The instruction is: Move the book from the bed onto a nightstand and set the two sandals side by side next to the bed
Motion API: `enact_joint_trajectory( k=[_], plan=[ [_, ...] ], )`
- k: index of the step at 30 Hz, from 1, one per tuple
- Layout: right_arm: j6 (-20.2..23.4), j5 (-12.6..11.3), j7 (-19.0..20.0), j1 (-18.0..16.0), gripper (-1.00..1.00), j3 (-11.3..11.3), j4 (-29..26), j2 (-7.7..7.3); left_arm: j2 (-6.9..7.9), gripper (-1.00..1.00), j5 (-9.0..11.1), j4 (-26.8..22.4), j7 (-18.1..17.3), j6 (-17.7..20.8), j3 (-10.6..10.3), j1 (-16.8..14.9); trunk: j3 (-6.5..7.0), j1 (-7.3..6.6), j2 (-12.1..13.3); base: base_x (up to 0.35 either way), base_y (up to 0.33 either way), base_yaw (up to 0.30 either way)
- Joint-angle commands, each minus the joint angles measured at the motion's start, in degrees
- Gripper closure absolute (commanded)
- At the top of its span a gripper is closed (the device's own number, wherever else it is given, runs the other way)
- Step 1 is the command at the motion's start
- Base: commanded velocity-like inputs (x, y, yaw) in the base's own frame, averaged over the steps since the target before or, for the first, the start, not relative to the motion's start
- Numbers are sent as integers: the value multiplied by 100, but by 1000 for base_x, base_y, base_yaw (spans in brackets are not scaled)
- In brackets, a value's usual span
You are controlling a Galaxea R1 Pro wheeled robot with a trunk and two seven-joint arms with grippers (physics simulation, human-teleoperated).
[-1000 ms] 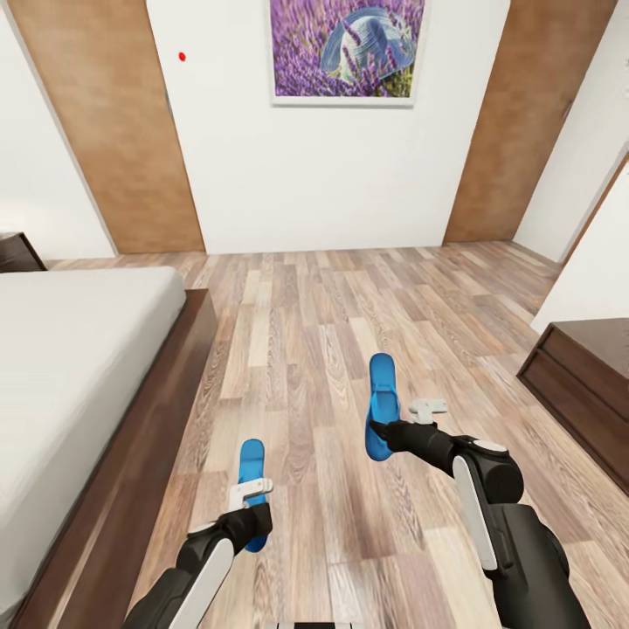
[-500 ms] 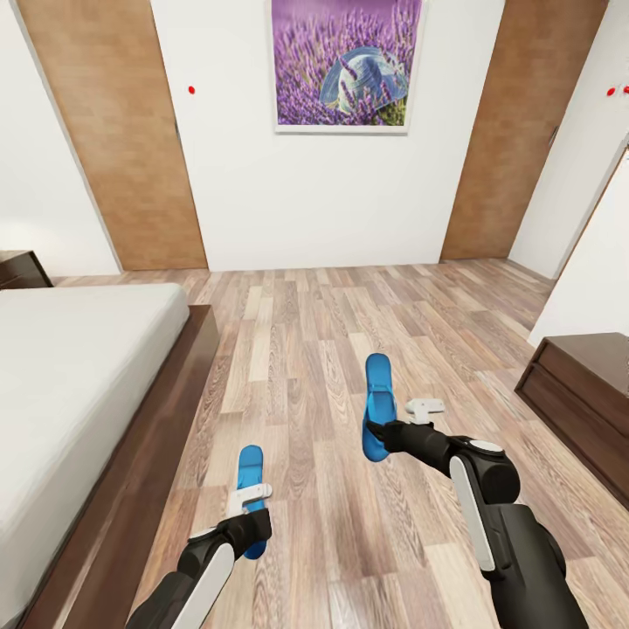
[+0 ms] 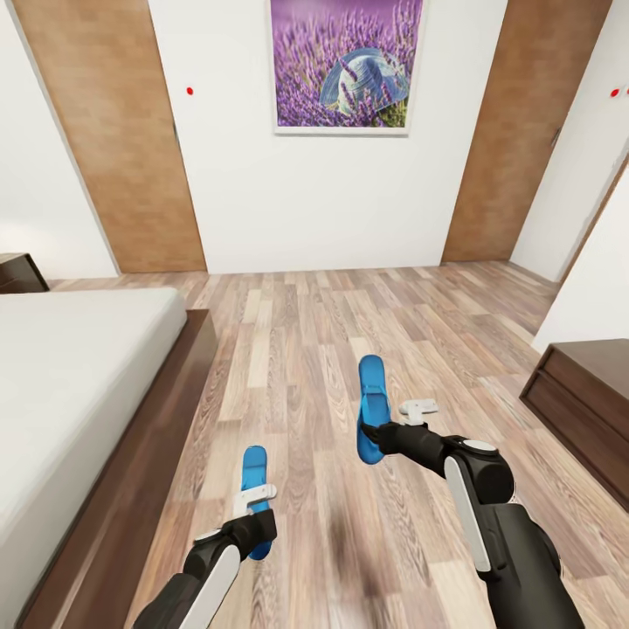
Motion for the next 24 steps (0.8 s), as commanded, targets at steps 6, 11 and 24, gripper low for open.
enact_joint_trajectory(
  k=[6,11,24],
  plan=[
    [321,-19,-6,-10,100,-21,-9,-3,3,100,45,8,45,13,-5,0,-5,2,-2,328,0,0],
    [343,-14,-6,-25,100,-21,-9,-9,3,100,44,9,45,14,-7,1,-5,2,-2,330,0,0],
    [795,-9,-6,-76,100,-17,-7,-18,2,100,44,9,45,15,-10,0,-5,2,-2,330,0,99]
  ],
)
